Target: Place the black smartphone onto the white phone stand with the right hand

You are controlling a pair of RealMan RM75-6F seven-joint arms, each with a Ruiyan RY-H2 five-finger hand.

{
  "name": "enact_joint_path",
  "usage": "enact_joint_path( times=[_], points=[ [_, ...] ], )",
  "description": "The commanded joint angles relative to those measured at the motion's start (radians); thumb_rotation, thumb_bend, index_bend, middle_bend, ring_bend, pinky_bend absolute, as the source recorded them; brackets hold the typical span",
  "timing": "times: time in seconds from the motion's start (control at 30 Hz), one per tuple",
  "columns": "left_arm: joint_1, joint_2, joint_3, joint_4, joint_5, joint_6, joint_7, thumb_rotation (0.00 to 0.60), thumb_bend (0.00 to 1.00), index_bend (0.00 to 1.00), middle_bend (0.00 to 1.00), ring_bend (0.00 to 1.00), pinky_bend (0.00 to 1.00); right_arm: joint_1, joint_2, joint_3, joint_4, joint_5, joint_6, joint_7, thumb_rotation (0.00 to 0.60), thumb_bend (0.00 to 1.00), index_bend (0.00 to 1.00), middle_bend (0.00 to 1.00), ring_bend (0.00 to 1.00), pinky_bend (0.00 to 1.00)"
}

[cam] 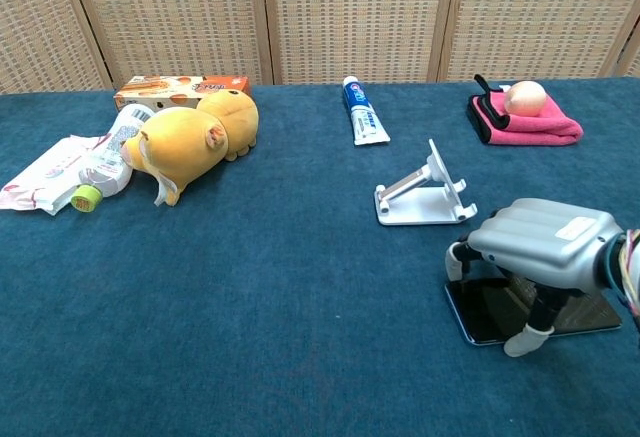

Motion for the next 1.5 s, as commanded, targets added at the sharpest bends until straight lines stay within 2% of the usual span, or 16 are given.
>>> enact_joint_path(
  times=[0.03,0.27,0.47,0.63,0.83,1.0,1.27,1.37,1.5],
  points=[
    [0.0,0.0,0.0,-0.001,0.002,-0.002,0.0,0.6,0.0,0.0,0.0,0.0,0.0,0.0,0.011,-0.005,0.001,-0.048,0.006,0.05,0.6,0.31,0.47,0.59,0.51,0.23],
    [0.002,0.001,-0.002,-0.003,0.006,-0.002,0.002,0.6,0.0,0.0,0.0,0.0,0.0,-0.022,0.053,-0.007,-0.012,-0.174,0.056,0.201,0.6,0.31,0.47,0.59,0.51,0.26],
    [0.005,0.001,0.0,-0.006,0.016,-0.001,0.004,0.6,0.0,0.0,0.0,0.0,0.0,-0.059,0.154,0.007,-0.067,-0.325,0.16,0.432,0.6,0.31,0.47,0.59,0.51,0.27],
    [0.009,0.002,0.001,-0.008,0.024,0.003,0.002,0.6,0.0,0.0,0.0,0.0,0.0,-0.076,0.216,0.026,-0.086,-0.394,0.223,0.59,0.6,0.31,0.47,0.59,0.51,0.27],
    [0.011,0.002,0.002,-0.012,0.032,0.002,0.005,0.6,0.0,0.0,0.0,0.0,0.0,-0.077,0.256,0.095,-0.076,-0.373,0.259,0.788,0.6,0.32,0.47,0.59,0.51,0.28],
    [0.011,0.001,0.002,-0.014,0.034,0.001,0.011,0.6,0.0,0.0,0.0,0.0,0.0,-0.039,0.251,0.162,-0.004,-0.314,0.211,0.941,0.6,0.36,0.47,0.59,0.51,0.28],
    [0.001,0.002,0.003,-0.008,0.029,-0.029,0.005,0.6,0.0,0.0,0.0,0.0,0.0,0.017,0.167,0.212,0.131,-0.257,0.15,1.034,0.6,0.36,0.47,0.59,0.51,0.28],
    [-0.008,0.004,-0.003,-0.007,0.012,-0.048,0.005,0.6,0.0,0.0,0.0,0.0,0.0,0.039,0.107,0.235,0.207,-0.23,0.126,1.104,0.6,0.36,0.47,0.59,0.51,0.28],
    [-0.017,0.007,-0.009,-0.005,-0.008,-0.069,0.001,0.6,0.0,0.0,0.0,0.0,0.0,0.056,0.056,0.236,0.285,-0.245,0.114,1.184,0.6,0.36,0.47,0.59,0.51,0.28]
  ],
)
